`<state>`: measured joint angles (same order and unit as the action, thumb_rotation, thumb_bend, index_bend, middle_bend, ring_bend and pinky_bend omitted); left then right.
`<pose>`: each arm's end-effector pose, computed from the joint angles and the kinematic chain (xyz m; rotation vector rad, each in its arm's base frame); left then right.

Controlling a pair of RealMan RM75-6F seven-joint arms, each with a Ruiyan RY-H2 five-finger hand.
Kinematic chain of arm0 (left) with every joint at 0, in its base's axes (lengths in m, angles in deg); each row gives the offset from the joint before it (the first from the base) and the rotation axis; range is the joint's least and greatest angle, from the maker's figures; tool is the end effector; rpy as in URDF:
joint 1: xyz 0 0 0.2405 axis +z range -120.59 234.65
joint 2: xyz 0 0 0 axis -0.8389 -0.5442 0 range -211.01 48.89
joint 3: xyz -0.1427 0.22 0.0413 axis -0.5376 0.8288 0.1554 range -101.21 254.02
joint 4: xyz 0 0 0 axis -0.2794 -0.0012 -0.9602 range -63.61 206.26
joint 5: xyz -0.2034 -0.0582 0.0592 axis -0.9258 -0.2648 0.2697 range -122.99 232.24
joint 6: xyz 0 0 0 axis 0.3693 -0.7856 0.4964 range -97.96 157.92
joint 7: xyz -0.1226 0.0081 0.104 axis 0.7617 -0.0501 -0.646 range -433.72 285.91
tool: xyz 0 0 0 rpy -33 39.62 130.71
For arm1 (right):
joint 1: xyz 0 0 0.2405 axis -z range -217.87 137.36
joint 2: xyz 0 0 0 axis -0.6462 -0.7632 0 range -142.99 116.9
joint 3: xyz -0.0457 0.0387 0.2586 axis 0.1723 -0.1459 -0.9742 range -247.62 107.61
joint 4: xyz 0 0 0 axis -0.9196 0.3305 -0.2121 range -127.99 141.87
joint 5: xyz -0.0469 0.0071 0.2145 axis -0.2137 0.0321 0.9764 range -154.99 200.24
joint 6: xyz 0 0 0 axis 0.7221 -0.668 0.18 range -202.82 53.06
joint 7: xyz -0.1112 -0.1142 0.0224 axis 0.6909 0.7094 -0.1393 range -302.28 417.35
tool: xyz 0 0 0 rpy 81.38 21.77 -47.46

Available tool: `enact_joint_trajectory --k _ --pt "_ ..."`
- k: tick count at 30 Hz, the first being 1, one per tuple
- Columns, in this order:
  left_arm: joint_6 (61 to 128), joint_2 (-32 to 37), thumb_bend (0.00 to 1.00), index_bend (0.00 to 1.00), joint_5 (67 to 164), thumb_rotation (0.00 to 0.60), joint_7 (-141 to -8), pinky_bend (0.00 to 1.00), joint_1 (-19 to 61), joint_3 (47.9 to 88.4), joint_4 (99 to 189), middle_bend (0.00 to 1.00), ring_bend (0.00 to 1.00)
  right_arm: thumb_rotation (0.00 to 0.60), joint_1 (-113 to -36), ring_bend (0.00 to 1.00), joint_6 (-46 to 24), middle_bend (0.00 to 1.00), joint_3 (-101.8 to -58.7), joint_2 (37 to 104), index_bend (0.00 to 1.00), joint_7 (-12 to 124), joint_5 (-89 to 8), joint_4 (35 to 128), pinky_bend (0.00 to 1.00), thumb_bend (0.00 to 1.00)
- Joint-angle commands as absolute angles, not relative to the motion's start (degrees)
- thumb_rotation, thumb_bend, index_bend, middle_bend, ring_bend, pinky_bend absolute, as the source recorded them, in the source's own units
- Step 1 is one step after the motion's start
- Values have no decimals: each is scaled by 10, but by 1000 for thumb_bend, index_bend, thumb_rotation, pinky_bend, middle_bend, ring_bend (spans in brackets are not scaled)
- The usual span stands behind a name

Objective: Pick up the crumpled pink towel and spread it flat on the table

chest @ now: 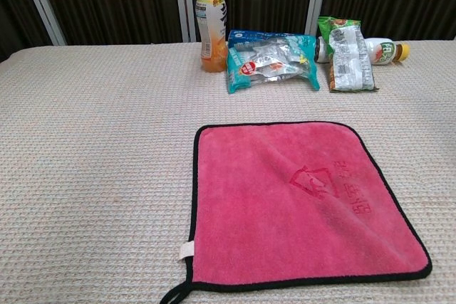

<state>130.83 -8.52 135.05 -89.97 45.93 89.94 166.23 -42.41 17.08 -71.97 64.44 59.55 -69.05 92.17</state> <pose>-0.3027 0.1683 0.1113 -1.4202 -0.8031 -0.8082 -0.3105 -0.1798 0.0977 1.3495 -0.8738 1.0413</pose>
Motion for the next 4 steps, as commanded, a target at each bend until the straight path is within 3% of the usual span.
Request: enact_joint_trajectory --k 1,4 --pt "1304 -92 4 0 1351 600 -891 0 467 890 1655 0 0 600 -419 0 175 0 -718 638 0 606 -690 918 0 340" --pt "1290 -101 3 0 1346 600 -880 0 471 882 1656 0 0 600 -416 0 176 0 -717 635 0 613 -688 914 0 336"
